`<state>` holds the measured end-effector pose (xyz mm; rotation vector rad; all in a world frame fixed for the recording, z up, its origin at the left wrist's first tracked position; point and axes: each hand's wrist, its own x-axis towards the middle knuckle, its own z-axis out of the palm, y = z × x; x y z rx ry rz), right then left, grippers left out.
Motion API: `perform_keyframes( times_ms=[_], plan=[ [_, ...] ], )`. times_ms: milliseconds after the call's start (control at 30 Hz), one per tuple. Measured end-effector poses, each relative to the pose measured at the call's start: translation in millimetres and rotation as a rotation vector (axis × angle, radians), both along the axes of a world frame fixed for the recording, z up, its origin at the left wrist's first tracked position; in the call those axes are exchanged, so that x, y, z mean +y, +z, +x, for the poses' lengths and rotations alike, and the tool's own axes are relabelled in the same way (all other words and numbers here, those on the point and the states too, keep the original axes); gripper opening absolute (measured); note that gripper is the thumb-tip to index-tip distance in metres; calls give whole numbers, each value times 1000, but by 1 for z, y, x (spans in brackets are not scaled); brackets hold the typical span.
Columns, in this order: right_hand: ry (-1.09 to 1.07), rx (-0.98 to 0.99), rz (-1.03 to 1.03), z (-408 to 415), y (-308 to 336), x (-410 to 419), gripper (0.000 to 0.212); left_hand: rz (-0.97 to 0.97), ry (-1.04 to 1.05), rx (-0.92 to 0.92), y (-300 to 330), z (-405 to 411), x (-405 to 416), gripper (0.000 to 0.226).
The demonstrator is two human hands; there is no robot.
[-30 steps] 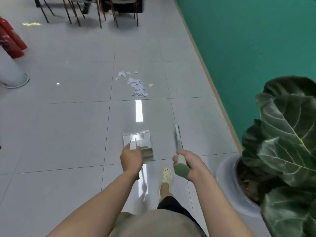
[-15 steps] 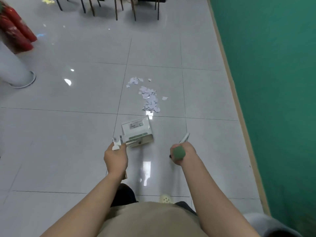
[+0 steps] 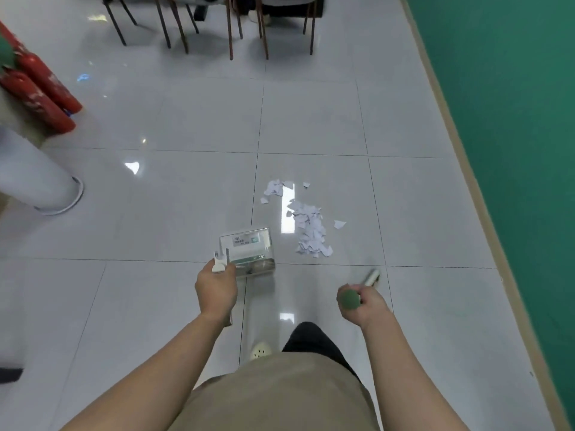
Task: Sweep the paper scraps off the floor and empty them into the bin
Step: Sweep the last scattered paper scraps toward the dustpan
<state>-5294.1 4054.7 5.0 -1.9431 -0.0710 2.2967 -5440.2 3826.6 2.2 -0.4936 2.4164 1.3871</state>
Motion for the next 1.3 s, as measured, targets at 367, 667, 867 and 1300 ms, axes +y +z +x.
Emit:
perform_keyframes(
  times_ms=[367,667,867,1300],
  plan=[
    [263,-66,-61,-285,-6,26,21,-81,17,10,-12,-241,42,22],
    [229,19,-130,-458,3,54,25,-148,-196,-18,-9,-395,92,16],
    [-111,97,-169,-512,8,62,25,-135,-383,-45,-27,-486,99,14],
    [32,-232,133,-578,11,14,10,-120,-917,-55,-21,-651,65,8]
  ],
)
